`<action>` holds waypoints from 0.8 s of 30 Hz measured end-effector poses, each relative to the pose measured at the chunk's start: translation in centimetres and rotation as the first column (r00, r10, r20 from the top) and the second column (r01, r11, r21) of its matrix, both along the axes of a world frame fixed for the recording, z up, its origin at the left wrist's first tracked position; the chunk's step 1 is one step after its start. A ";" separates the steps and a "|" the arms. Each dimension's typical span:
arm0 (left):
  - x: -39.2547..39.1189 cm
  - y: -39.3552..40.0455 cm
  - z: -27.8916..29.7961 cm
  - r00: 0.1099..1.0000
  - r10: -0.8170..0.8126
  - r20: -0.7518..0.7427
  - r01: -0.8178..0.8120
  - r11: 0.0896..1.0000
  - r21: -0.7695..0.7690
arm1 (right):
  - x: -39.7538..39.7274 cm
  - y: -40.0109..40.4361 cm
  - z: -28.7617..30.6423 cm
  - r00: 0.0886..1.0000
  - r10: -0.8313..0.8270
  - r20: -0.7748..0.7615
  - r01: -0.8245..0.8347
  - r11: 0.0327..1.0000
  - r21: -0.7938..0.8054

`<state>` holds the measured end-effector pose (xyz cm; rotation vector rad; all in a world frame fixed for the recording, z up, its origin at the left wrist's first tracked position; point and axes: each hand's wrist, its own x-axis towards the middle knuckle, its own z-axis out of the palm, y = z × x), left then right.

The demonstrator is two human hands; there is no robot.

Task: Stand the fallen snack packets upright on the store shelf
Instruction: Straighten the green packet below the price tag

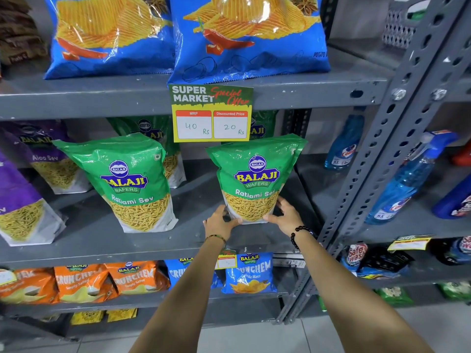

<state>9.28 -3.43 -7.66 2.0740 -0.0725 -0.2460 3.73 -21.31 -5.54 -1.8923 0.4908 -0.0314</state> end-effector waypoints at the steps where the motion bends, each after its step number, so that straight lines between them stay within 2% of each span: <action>1: 0.0 0.0 0.0 1.000 0.002 -0.002 -0.002 1.000 0.001 | 0.0 0.0 0.0 1.000 0.001 0.000 -0.001 1.000 0.000; 24: 0.0 -0.3 0.4 1.000 -0.016 0.002 0.016 0.997 0.069 | 0.1 -0.3 0.0 1.000 -0.012 0.013 0.011 0.999 0.031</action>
